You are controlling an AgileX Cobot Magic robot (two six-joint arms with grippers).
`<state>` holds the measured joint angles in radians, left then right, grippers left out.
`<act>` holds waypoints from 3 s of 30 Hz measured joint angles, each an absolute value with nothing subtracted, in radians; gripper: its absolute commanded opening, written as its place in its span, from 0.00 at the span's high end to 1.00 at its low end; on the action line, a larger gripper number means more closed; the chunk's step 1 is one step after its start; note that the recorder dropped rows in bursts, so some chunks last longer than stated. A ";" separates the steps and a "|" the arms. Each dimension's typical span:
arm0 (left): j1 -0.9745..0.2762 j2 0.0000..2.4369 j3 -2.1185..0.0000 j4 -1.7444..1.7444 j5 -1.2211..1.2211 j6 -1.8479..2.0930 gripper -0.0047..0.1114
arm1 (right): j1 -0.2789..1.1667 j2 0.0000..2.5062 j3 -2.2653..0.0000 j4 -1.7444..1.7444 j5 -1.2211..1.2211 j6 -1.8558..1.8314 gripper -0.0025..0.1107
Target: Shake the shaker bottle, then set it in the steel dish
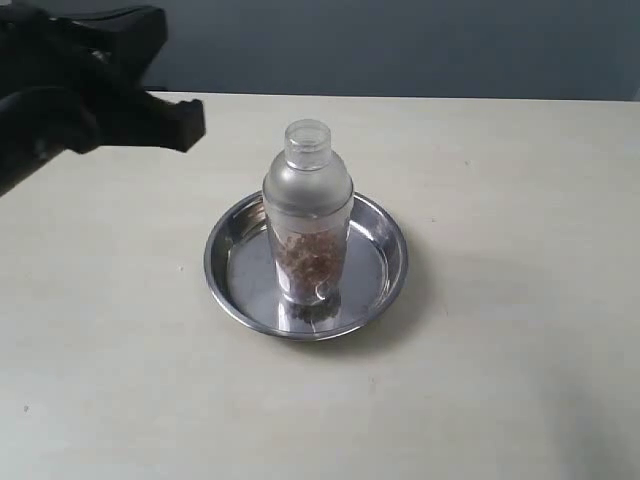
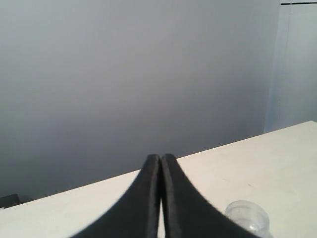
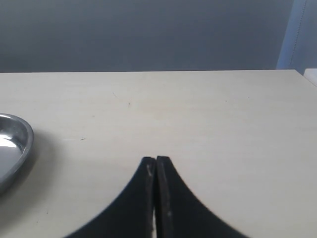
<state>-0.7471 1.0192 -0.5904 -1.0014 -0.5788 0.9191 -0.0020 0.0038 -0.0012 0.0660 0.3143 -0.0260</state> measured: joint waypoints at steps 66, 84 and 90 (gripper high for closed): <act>0.267 0.006 -0.027 -0.209 0.369 0.110 0.96 | -0.002 0.004 -0.001 0.066 0.314 -0.026 0.98; 0.267 0.006 -0.004 -0.105 0.342 -0.019 0.96 | -0.002 0.004 -0.001 0.066 0.314 -0.026 0.98; 0.267 0.004 -0.004 -0.099 0.232 -0.021 0.96 | -0.002 0.004 -0.001 0.066 0.314 -0.024 0.98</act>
<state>0.2669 0.0041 -0.0040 -0.0990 0.2318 -0.0208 -0.0020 0.0038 -0.0012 0.0660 0.3143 -0.0241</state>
